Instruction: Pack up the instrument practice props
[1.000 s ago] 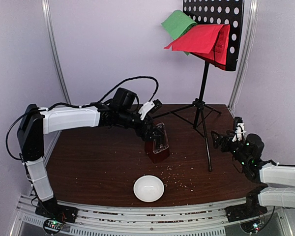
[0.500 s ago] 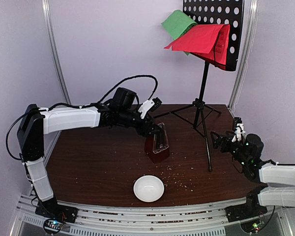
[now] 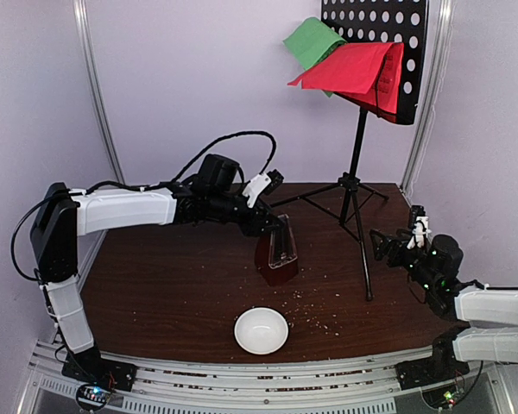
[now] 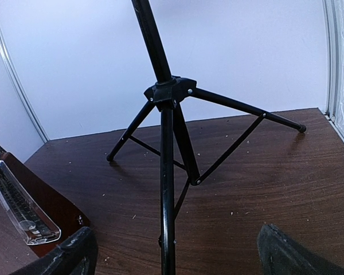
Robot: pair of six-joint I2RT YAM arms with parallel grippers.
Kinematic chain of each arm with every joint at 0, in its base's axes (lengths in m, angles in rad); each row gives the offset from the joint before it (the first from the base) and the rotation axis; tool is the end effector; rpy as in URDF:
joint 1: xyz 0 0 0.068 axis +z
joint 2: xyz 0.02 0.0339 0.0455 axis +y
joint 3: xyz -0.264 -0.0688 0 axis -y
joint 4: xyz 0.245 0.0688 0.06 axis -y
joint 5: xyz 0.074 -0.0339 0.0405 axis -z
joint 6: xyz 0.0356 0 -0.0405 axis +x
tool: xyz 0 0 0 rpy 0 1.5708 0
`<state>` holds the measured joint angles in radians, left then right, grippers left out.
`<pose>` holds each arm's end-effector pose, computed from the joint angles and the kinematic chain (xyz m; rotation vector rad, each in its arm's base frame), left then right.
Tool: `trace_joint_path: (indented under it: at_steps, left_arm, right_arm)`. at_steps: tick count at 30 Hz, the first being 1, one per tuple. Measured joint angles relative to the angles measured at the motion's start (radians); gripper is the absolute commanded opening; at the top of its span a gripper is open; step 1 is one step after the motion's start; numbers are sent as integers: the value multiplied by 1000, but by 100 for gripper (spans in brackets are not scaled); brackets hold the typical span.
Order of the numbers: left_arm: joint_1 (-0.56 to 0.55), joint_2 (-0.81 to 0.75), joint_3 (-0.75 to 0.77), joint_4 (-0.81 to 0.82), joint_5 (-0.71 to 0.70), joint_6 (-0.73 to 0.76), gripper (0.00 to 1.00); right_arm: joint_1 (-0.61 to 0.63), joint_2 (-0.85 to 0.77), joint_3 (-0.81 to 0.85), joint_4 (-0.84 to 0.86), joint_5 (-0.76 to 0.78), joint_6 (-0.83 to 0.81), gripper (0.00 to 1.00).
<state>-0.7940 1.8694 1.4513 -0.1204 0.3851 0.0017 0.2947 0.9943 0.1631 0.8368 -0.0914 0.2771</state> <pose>0.2973 -0.3216 0.2663 1.0655 1.9137 -0.8683 0.1856 0.0597 0.1949 -0.0870 1.5866 0.5198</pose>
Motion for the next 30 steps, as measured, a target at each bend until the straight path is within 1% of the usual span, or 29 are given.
trace_joint_path:
  at_steps: [2, 3, 6, 9, 12, 14, 16, 24, 27, 30]
  left_arm:
    - [0, 0, 0, 0, 0, 0, 48]
    - [0, 0, 0, 0, 0, 0, 56]
    - [0, 2, 0, -1, -1, -4, 69]
    - [-1, 7, 0, -2, -1, -11, 75]
    - [-2, 17, 0, -2, 0, -13, 77]
    - [-2, 27, 0, -1, 1, -13, 76]
    - [-2, 37, 0, -2, 2, -14, 73]
    - [-2, 74, 16, 5, -8, -23, 51]
    - [-5, 74, 15, 16, -44, -55, 43]
    - [-11, 59, -11, 51, -121, -117, 40]
  right_arm:
    - [0, 0, 0, 3, 0, 0, 100]
    - [0, 0, 0, 4, 0, 0, 100]
    - [-1, 0, 0, 4, 0, 0, 100]
    - [-1, 0, 0, 4, 0, 0, 100]
    - [-1, 0, 0, 4, -1, 0, 100]
    - [-1, 0, 0, 4, -1, 0, 100]
    - [-1, 0, 0, 4, -1, 0, 100]
    - [-4, -1, 0, 3, -3, 0, 100]
    - [-4, -2, 0, 3, -3, 0, 100]
    - [-4, -9, 0, 0, -3, 0, 100]
